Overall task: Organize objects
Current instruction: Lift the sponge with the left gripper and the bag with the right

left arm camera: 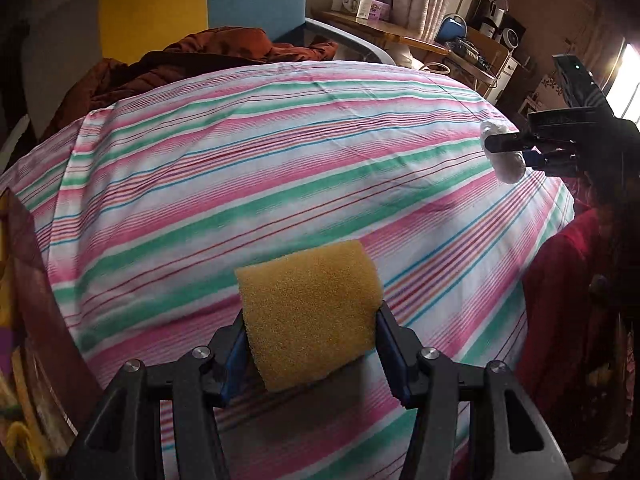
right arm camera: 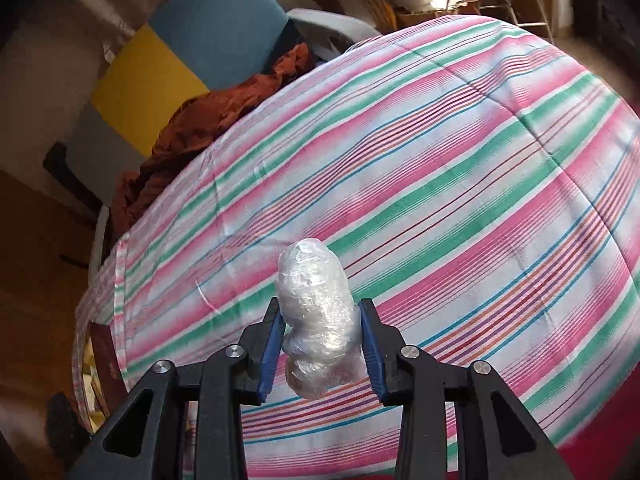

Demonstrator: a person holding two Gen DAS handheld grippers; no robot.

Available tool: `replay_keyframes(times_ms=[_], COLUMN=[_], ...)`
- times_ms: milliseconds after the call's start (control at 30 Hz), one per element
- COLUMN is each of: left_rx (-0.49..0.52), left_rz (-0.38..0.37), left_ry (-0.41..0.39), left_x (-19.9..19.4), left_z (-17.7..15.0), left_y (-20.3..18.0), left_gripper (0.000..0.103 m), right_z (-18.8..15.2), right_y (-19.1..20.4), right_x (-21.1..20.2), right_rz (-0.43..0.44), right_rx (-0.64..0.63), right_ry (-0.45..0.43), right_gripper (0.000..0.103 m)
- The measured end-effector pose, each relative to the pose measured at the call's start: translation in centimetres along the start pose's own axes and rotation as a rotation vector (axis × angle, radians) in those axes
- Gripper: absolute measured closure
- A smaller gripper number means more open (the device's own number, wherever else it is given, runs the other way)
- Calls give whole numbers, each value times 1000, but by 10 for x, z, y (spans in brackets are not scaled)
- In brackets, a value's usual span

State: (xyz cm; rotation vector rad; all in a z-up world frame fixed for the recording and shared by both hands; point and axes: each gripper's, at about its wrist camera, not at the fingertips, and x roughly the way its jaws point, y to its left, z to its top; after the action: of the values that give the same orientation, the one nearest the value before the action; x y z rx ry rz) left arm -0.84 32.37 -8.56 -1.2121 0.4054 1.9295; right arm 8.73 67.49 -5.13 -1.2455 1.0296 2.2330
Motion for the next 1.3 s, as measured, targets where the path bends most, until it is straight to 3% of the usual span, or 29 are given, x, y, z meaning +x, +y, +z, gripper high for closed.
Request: replay_keyframes(times_ms=[133,300,433,500,567,800,1300], left_rx=[-36,-41,-50,-59,-66,-74,-42], left_rz=[-9,-19,-36,-43,-45,-29,0], left_ry=[-1,-27,-34,-35,-38,-48,-66], left_x=[-12,-16,-9,-10,-9,-7,-7], left_z=[-24,-32,-31,-31,-31,-32,-36], left_y=[15,18,21,23,24,20,16], left_gripper=[46,45,45,44,44,42,43], right_z=[-14,-46,-71,-80,-87,-87,-89], right_y=[49,127,169,173,172,170,177], right_x=[17,45,74,89,100,100,98], right_rz=[-54,-32,-75,-82,-142,-198,-232], right_rx=[-180,-370,-483,-499,-538,-595,-641], right_ry=[79,159,162,174,183,134,119], right_gripper=[64,64,64,64,66,66,64])
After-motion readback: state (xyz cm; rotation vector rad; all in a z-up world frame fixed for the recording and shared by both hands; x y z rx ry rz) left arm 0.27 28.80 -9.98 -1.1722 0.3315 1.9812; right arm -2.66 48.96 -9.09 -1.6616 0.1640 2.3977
